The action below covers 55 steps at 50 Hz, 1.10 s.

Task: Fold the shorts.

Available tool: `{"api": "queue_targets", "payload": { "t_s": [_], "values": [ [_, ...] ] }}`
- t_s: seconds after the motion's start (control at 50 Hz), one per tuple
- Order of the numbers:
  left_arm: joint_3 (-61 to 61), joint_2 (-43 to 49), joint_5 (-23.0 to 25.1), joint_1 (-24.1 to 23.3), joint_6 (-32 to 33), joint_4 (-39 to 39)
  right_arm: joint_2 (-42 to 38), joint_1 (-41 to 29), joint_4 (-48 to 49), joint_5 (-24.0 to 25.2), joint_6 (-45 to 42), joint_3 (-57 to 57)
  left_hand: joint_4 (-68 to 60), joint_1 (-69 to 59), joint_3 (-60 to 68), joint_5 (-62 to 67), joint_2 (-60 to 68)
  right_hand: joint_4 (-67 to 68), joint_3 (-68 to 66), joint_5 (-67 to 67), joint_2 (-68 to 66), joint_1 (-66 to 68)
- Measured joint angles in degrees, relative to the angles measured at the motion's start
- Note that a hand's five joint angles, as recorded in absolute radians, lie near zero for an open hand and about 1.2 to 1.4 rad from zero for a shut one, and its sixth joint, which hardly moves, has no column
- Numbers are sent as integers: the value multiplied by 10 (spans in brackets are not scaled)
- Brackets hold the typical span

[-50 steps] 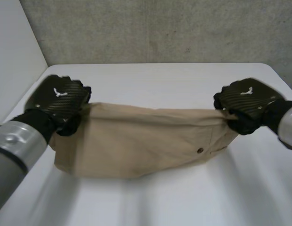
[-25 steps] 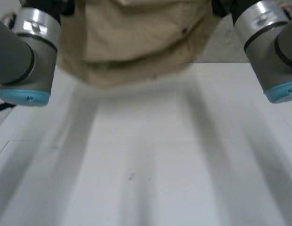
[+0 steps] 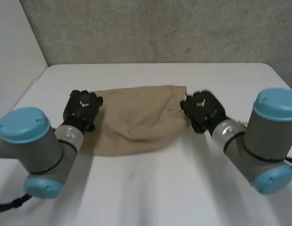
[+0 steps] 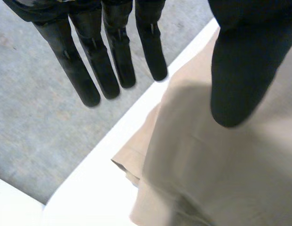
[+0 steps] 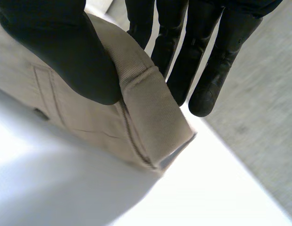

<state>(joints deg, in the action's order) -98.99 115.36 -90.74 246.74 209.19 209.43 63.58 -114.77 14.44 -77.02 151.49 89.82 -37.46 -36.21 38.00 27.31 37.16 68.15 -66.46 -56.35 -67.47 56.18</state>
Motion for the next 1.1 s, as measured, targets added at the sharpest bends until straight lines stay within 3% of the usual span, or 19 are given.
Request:
{"api": "queue_targets", "payload": {
  "t_s": [0.1,0.24,0.36,0.72,0.92,1.1],
  "values": [
    [-43,-89,1,-3,-3,-50,20,3,-3,5,-7,51,113,91,-110,-114,-103,0,0,0,0,0],
    [-71,-192,6,-3,-10,-139,90,5,-17,25,-7,98,126,91,-123,-127,-116,0,0,0,0,0],
    [-98,-213,19,3,-33,-188,125,6,-30,40,-2,135,125,91,-123,-126,-116,0,0,0,0,0],
    [-101,-120,31,39,-52,-134,147,16,-30,54,-1,188,33,24,-42,-33,-32,0,0,0,0,0],
    [-62,-48,84,55,-51,-104,148,19,-25,75,1,203,12,0,-19,-13,-10,0,0,0,0,0],
    [-33,-13,94,60,-52,-105,146,17,-23,74,1,205,-66,-85,60,63,68,0,0,0,0,0]
  ]
}}
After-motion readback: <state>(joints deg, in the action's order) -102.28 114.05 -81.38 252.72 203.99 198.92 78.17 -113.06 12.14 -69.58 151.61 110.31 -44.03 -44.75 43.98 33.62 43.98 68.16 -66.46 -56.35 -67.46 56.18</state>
